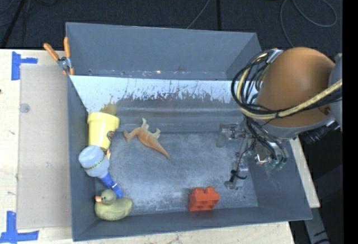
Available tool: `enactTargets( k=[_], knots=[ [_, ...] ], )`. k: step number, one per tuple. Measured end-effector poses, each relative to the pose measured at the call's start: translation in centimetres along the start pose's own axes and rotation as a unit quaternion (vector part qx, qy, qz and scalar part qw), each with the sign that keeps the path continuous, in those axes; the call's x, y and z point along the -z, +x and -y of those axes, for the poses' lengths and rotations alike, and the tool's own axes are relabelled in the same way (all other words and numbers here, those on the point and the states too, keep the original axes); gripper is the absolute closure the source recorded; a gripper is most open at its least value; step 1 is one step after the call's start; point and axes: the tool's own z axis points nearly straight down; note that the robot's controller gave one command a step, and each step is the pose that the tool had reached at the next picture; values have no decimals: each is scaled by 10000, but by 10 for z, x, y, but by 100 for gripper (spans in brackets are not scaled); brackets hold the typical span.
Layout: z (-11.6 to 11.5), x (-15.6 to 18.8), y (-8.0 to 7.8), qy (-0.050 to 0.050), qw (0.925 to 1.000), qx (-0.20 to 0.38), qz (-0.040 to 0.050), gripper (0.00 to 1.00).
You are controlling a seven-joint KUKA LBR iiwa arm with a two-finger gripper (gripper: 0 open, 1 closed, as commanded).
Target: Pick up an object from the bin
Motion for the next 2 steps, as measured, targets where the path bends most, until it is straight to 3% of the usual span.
enactTargets(
  k=[1, 2],
  knots=[
    [0, 4, -1, 0, 10000, 1, 41, 0],
    [-18, -32, 5, 4, 9994, 340, 50, 0]
  ],
)
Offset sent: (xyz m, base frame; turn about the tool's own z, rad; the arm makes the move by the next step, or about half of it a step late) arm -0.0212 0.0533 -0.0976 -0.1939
